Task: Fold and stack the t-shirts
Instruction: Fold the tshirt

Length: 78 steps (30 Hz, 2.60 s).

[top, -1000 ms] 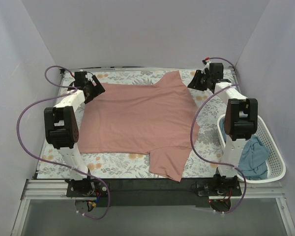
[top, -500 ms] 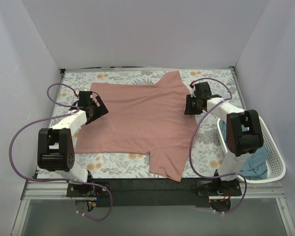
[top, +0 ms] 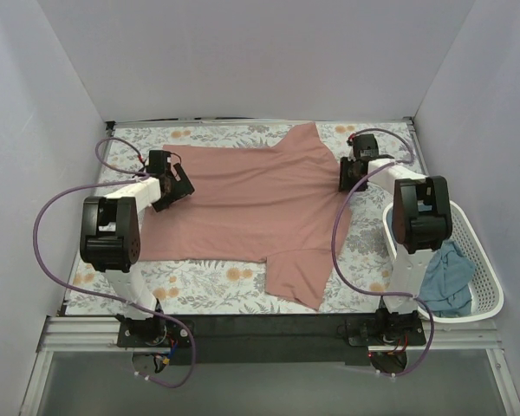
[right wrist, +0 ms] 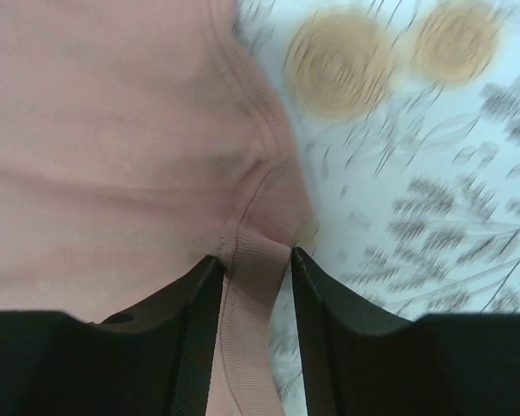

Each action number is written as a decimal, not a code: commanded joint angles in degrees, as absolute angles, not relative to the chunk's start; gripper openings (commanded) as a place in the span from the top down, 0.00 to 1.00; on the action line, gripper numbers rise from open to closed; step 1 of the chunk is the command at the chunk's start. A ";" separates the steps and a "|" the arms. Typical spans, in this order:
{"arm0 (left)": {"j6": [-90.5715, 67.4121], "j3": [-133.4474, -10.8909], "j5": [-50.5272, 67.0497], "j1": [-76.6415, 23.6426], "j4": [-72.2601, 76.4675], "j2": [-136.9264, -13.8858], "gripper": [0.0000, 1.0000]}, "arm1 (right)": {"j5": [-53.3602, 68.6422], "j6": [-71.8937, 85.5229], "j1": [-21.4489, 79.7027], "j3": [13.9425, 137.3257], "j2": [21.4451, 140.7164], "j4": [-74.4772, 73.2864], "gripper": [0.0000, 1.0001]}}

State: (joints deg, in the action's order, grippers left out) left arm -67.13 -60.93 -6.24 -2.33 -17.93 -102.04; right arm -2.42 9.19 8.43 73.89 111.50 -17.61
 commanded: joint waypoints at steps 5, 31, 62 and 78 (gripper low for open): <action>-69.43 -73.81 -2.73 -2.20 -20.91 -113.63 0.15 | -7.55 5.98 4.75 90.51 122.69 -19.60 0.56; -79.89 -40.17 -17.75 -1.85 -35.68 -63.63 0.16 | -2.81 14.50 13.62 45.80 70.34 -26.28 0.50; -86.05 -42.19 -22.77 2.72 -24.79 -83.41 0.42 | 2.37 11.16 13.62 41.05 66.71 -23.38 0.51; -84.11 -39.55 -21.62 2.72 -24.79 -79.46 0.94 | -1.93 18.80 13.36 46.05 77.68 -19.78 0.51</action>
